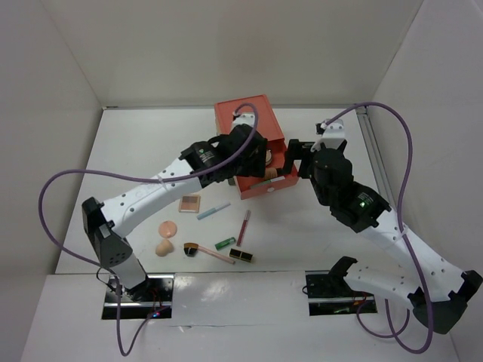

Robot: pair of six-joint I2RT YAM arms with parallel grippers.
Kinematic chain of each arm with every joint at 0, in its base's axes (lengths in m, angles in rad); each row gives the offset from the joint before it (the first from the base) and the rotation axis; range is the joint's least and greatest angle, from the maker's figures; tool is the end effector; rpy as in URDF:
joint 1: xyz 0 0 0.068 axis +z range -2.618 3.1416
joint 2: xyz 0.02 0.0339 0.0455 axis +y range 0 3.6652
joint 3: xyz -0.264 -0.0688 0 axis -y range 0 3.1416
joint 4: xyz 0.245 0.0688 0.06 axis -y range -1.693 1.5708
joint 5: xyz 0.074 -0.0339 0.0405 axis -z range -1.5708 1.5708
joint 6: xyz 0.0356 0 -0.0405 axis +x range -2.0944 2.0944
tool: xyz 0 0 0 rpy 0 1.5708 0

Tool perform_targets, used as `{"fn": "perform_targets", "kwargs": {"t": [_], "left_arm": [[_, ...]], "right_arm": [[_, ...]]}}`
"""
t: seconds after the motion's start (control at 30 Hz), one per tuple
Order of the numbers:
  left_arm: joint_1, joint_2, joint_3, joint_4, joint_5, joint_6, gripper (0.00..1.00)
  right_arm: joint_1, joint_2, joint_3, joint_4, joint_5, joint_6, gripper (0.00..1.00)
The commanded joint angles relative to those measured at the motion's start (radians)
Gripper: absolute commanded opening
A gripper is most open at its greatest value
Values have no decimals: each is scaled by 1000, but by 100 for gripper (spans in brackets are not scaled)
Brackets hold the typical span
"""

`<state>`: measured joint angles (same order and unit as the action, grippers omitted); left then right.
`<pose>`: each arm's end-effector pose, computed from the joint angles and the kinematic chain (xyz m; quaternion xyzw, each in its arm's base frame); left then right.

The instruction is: Organize the makeup

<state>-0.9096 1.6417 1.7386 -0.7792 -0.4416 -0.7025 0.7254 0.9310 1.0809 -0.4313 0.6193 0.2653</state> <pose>0.2326 -0.2741 0.3933 -0.0026 0.8860 -0.1657 0.4330 0.1593 0.1137 0.3926 0.0047 0.7830 0.0578 0.6194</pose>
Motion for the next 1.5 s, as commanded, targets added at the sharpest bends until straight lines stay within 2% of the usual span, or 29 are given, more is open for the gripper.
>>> {"fn": "perform_targets", "kwargs": {"t": [0.0,0.1,0.23,0.27,0.3,0.37,0.47,0.63,0.87,0.97,1.1,1.17,1.3,1.47], "left_arm": [[-11,58,59,63,98,95,56],[-11,104,84,63,98,106,65],[-11,142,131,41,98,106,66],[-2,158,142,32,109,106,69],[-2,158,142,32,119,106,75],[-2,168,142,23,119,106,78],[-2,168,142,23,119,106,91],[-2,158,160,23,130,144,99],[8,89,155,23,95,144,99],[20,20,86,9,26,97,99],[96,-149,-83,-37,-11,-1,99],[139,-273,-223,-37,-11,-40,99],[257,-434,-443,-37,20,-113,99],[396,-462,-706,73,150,-66,99]], "right_arm": [[-9,-24,-26,18,34,6,100],[-9,-24,-45,19,23,6,100],[-9,-15,-45,19,23,6,100],[-9,-15,-45,19,23,6,100],[-9,-15,-45,19,23,6,100],[-9,-15,-45,19,23,6,100],[-18,-15,-45,10,5,6,100],[-18,-24,-45,0,-4,6,100],[-18,1,8,-41,-24,-20,100],[-18,14,30,-52,-24,-20,100],[-18,23,30,-32,-46,-41,100],[-18,23,30,-21,-46,-41,100],[-18,42,30,-12,-24,-41,100],[-27,75,20,-21,49,-3,100]]}}
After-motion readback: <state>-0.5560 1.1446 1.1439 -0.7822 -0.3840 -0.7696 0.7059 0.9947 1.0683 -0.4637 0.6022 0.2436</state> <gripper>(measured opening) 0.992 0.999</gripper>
